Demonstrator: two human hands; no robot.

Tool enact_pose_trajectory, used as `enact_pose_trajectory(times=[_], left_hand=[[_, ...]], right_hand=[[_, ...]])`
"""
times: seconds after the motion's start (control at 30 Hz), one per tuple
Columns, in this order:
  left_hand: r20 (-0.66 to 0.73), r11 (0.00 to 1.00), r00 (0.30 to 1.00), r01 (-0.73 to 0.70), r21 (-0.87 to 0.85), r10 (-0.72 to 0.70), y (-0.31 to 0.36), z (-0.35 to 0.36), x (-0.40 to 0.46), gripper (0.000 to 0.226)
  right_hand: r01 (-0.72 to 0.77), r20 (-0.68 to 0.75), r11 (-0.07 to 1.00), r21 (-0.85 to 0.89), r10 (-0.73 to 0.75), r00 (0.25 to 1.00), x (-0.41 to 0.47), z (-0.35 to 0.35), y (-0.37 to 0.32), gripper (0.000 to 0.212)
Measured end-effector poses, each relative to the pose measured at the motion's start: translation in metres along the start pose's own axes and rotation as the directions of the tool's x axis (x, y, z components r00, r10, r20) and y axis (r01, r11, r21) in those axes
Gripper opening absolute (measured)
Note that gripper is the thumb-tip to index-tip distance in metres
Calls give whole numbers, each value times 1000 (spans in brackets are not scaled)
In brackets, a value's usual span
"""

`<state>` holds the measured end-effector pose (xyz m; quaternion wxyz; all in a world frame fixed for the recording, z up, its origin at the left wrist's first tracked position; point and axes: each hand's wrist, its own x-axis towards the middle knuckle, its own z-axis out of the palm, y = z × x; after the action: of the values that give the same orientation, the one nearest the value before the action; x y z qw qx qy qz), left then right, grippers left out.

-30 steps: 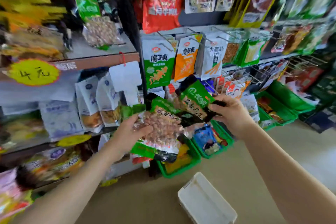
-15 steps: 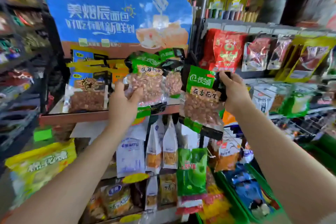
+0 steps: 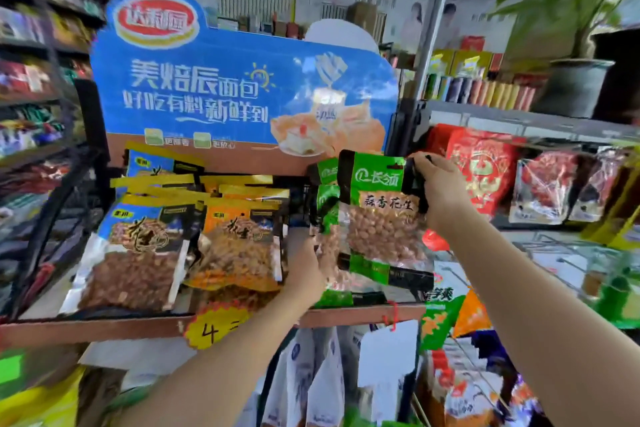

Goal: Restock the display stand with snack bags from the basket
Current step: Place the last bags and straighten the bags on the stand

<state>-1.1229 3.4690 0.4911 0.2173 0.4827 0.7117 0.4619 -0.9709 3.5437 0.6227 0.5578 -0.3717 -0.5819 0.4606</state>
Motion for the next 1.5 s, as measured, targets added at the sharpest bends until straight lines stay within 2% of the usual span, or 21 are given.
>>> enact_pose_trajectory(times=[0.07,0.13,0.23,0.27,0.3,0.33,0.4,0.47,0.5,0.57,0.67,0.77,0.83,0.9,1.0,1.13,1.2,1.27,1.37,1.43,1.5], left_hand=[[85,995,993,83,-53,-79,-3,4,11,45],[116,991,989,102,-84,-92,-9,4,16,52],[172,959,982,118,-256,-75,-15,-3,14,67],[227,963,969,147,-226,-94,-17,-5,13,78],[276,982,954,153,-109,-118,-17,-7,10,93],[296,992,946,126,32,-130,-17,-8,8,108],[260,962,962,14,272,-88,-17,-5,3,121],[207,941,977,-19,339,-55,-17,2,1,115],[187,942,982,-25,334,-40,-16,3,0,111],[175,958,985,-35,285,-15,-16,3,-1,105],[146,969,989,-46,242,11,-15,1,-2,96],[159,956,987,-65,287,19,-12,4,-3,91],[170,956,985,-51,289,1,-8,9,-1,95],[178,959,984,-58,278,8,-2,13,2,94],[245,960,969,-52,275,-18,5,15,4,90],[242,933,970,-66,354,-23,2,5,3,94],[182,921,982,-116,373,50,4,-8,-1,86],[100,896,977,-213,390,189,10,-28,-5,73],[47,741,919,-344,577,391,16,-62,-7,57],[70,553,887,-345,759,457,11,-86,-2,51],[74,429,887,-291,855,456,0,-111,4,47]], right_hand=[[-33,-8,999,0,32,999,22,9,21,34],[-35,-10,999,-41,35,999,36,20,48,34],[35,-119,909,-416,-92,989,48,34,86,24],[56,-137,867,-494,-141,980,49,36,94,25],[114,-110,836,-537,-203,973,48,37,98,27],[214,-34,793,-571,-284,958,48,38,102,31],[465,252,652,-599,-397,882,45,39,104,44],[673,522,507,-539,-426,739,40,37,100,57],[741,601,431,-515,-435,671,38,36,99,63],[814,669,284,-506,-467,579,34,31,102,81],[825,709,95,-557,-464,531,26,25,110,102],[803,702,-44,-594,-517,490,24,25,113,100],[799,703,-96,-594,-545,457,27,26,112,94],[789,691,-67,-610,-533,489,32,23,109,88],[782,668,77,-618,-474,574,43,18,101,72],[805,669,98,-585,-503,547,51,24,88,60],[809,642,119,-576,-546,538,55,29,80,55],[809,614,157,-567,-573,542,59,37,72,46],[806,576,252,-536,-588,567,58,56,64,32],[810,586,285,-513,-574,573,51,74,61,30],[825,615,285,-488,-558,557,38,96,57,29]])
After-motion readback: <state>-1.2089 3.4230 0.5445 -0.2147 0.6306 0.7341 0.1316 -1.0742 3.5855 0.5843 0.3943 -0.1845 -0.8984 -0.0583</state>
